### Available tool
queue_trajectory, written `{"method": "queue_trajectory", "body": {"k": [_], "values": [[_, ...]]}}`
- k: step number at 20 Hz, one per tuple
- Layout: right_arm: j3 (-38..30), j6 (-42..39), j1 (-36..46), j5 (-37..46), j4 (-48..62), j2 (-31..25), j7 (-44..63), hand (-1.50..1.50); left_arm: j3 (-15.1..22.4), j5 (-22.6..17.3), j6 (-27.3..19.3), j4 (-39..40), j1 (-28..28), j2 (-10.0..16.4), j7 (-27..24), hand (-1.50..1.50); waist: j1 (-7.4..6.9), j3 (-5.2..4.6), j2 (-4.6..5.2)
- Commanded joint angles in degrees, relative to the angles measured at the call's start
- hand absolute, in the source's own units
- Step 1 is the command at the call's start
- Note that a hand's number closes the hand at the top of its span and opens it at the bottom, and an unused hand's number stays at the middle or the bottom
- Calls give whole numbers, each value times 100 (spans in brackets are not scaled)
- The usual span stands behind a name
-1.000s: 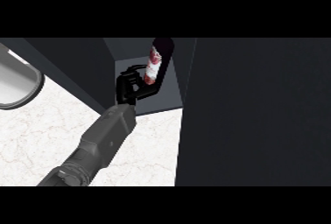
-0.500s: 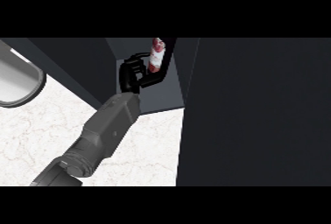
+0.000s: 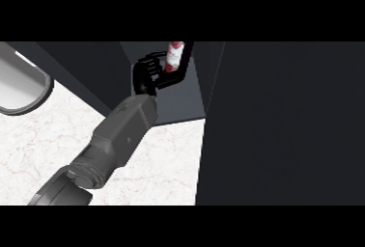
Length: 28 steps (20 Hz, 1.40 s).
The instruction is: Pick up the wine, place it into the cabinet and close the cabinet
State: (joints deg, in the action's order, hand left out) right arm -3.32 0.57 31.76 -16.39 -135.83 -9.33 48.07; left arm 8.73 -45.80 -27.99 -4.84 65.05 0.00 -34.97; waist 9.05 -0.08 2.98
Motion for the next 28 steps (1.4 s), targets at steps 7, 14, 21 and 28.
{"method": "queue_trajectory", "body": {"k": [7, 14, 21, 28], "values": [[-1, -74, -64, -83, -111, -79, 80, -150, 405, 487, -513, 471, 290, 229, 70, 150, 14, 5, 35], [-19, -43, -57, -54, -126, 6, -41, -150, 840, 941, -1145, 481, 103, 539, 92, 150, 34, -1, 94], [1, -71, 57, -168, -107, -35, 63, -150, 966, 1085, -1510, 483, -82, 671, 358, 150, 50, -13, 93], [106, -157, 63, -117, -26, 0, -44, -150, 1079, 1215, -1094, 480, -104, 746, 528, -150, 59, -19, 148]]}}
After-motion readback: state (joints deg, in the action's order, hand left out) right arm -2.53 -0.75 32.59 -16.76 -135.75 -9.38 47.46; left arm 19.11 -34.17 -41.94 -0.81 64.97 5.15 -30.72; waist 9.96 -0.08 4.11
